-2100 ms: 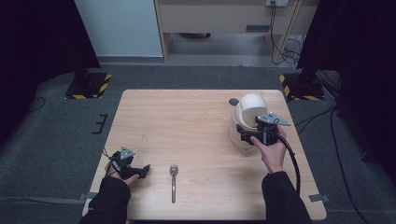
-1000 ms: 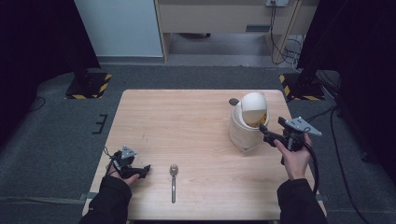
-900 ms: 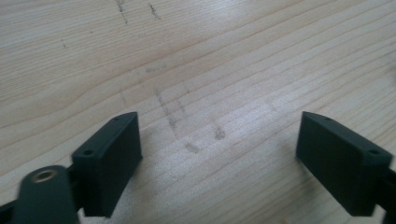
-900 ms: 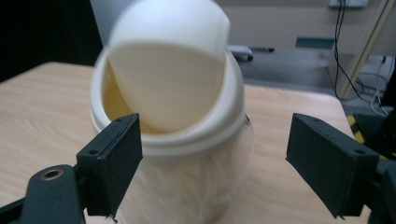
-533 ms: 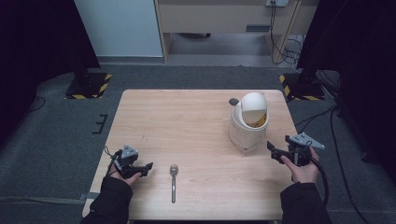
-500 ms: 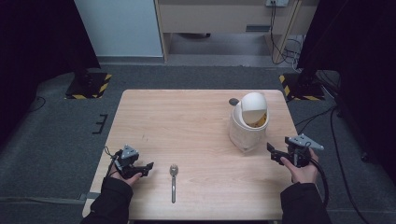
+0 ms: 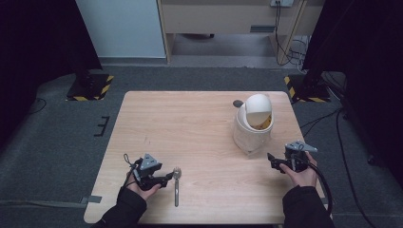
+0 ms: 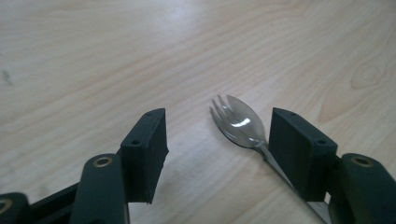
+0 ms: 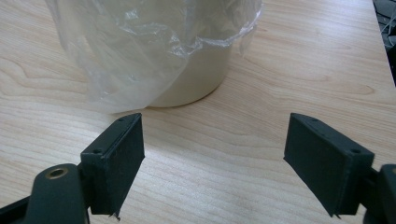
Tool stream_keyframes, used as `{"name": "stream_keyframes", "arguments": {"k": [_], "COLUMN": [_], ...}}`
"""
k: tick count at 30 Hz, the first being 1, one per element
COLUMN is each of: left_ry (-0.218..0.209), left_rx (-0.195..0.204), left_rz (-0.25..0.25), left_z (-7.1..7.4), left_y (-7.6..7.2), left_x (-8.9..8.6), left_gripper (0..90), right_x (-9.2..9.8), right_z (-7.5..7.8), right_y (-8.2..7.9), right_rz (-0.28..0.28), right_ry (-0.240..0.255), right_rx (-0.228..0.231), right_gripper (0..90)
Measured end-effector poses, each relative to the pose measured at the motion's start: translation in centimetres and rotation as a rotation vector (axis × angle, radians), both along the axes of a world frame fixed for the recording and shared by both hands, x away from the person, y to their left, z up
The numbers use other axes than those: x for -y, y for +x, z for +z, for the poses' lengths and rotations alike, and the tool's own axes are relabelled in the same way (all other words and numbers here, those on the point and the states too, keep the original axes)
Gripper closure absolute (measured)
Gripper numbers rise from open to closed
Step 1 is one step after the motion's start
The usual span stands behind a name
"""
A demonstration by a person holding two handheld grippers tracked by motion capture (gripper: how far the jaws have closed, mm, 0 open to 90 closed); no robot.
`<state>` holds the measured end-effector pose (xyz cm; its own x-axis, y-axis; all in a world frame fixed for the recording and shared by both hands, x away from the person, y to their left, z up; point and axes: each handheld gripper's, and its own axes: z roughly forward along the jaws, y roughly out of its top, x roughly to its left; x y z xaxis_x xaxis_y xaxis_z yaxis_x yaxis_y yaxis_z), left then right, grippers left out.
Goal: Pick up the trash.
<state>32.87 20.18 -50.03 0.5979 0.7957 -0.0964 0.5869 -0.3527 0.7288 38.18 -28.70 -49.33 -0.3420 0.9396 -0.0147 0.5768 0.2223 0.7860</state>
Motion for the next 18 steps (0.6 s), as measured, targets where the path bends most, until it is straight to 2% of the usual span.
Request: {"name": "stream_keyframes", "arguments": {"k": [6, 10, 16, 18], "left_ry": [0.023, 0.055, 0.106, 0.111], "left_rx": [-0.035, -0.047, -0.067, -0.072], "left_rz": [-0.026, -0.033, -0.028, -0.026], "left_z": [-0.4, -0.7, -1.2, -1.2], "left_y": [-0.6, -0.9, -0.9, -0.9], "left_x": [1.9, 2.9, 3.5, 3.5], "left_gripper": [38.8, 39.6, 42.5, 43.7], "right_x": [0.1, 0.1, 0.1, 0.1], "right_z": [-0.1, -0.1, -0.1, -0.1], "right_y": [0.1, 0.1, 0.1, 0.1], "right_rz": [0.0, -0.001, -0.002, -0.002], "right_ry": [-0.007, -0.007, -0.008, -0.008], "right_rx": [-0.005, -0.01, -0.01, -0.01], "right_gripper": [19.5, 19.4, 19.4, 19.4]}}
